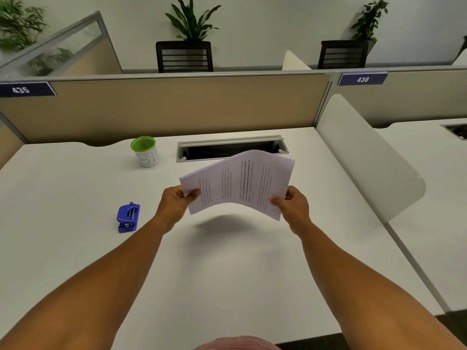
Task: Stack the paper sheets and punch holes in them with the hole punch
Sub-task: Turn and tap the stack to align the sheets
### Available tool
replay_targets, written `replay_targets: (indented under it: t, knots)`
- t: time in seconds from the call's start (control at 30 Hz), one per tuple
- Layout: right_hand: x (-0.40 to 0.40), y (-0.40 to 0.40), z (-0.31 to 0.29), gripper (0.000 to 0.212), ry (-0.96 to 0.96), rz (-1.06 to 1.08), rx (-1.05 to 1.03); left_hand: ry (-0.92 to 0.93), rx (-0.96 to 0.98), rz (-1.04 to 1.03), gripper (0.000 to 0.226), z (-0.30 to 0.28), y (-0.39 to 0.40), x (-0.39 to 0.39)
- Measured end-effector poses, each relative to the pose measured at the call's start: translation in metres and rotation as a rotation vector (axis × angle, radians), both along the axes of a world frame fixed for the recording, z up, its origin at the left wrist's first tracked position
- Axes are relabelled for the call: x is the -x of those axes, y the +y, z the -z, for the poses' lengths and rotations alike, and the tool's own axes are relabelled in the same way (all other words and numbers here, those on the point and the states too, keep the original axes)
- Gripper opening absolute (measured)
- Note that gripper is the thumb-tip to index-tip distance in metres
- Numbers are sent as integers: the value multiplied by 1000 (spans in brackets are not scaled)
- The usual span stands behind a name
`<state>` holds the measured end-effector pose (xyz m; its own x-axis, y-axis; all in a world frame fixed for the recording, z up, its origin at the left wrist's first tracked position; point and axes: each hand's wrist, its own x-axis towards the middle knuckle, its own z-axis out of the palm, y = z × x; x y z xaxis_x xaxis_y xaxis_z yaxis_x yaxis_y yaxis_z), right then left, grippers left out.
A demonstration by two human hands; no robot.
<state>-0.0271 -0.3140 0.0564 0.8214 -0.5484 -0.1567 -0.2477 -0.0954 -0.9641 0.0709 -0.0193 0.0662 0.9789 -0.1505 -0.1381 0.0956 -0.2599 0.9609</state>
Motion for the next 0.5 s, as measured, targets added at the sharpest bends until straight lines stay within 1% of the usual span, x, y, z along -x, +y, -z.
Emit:
replay_targets:
  t: [0.13, 0.2, 0.27, 0.43, 0.5]
  knots:
    - [3, 2, 4, 31, 23, -38, 30, 12, 8, 11, 14, 9, -4, 6]
    - [7, 3, 8, 40, 66, -75, 32, 27, -1, 35, 20, 14, -4, 11]
    - [13, 3, 12, 44, 95, -87, 56, 47, -8, 44, 27, 19, -3, 14]
    - [18, 3, 15, 30, 79, -54, 110, 32, -33, -4, 27, 20, -3, 11]
    - [17, 5, 12, 29, 45, -38, 127, 16, -40, -16, 27, 16, -4, 8]
